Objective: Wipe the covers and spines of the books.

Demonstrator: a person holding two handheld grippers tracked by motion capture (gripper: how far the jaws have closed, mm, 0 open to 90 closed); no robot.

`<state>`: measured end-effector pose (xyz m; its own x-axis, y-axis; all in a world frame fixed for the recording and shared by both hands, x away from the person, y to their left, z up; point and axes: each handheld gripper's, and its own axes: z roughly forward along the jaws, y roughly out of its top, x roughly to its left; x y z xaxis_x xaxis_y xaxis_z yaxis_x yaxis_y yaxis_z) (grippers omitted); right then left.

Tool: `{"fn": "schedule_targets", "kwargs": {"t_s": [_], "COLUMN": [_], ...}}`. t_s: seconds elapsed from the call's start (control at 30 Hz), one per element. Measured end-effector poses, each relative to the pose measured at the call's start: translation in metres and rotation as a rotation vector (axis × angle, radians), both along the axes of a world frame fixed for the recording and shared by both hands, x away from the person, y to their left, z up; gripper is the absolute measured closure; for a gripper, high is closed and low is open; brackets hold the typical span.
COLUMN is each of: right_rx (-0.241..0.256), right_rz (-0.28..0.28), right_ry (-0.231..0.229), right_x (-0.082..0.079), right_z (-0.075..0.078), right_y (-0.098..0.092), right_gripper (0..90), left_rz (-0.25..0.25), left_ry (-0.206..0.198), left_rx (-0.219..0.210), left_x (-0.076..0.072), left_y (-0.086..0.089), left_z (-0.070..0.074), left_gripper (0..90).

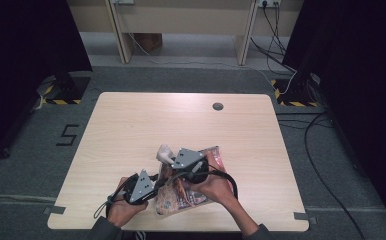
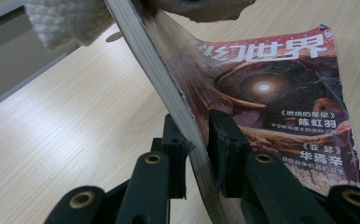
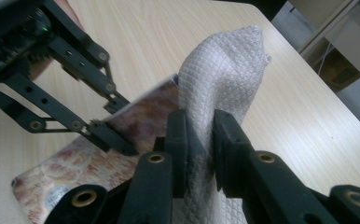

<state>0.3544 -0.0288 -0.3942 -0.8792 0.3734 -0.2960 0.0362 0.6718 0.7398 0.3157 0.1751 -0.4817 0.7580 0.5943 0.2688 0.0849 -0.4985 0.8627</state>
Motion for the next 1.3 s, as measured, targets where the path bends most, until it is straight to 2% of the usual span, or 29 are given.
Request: {"fn": "schedule_targets", "kwargs": {"t_s": [0.23, 0.53, 0.83, 1.17, 1.3], "right_rx": [0.005, -0.009, -0.030, -0.066, -0.074], "right_rz": [0.008, 0.008, -0.037, -0.124, -0.161], "right_ry": [-0.003, -0.015, 0.005, 0.052, 0.087], "right_x": [-0.006, -0.002, 0.011, 0.033, 0.044], "right_z": [0.003, 0.001, -0.008, -0.021, -0.029], "right_y": [0.004, 0.000, -0.012, -0.034, -0.045], "right_gripper": [77.6, 77.6, 77.5, 77.5, 77.5], "left_rz": [0.001, -0.006, -0.007, -0.010, -0.012], "left_ry": [-0.002, -0.011, -0.013, -0.025, -0.028], "left_rx": [0.004, 0.017, 0.024, 0.031, 0.034], "left_x": [0.000, -0.001, -0.002, -0.002, -0.002], "left_y": [-0.001, -0.002, -0.002, -0.003, -0.003], "left_z": [0.000, 0.001, 0.001, 0.002, 0.002], "left_gripper": [76.8, 76.7, 76.5, 76.4, 76.4]}}
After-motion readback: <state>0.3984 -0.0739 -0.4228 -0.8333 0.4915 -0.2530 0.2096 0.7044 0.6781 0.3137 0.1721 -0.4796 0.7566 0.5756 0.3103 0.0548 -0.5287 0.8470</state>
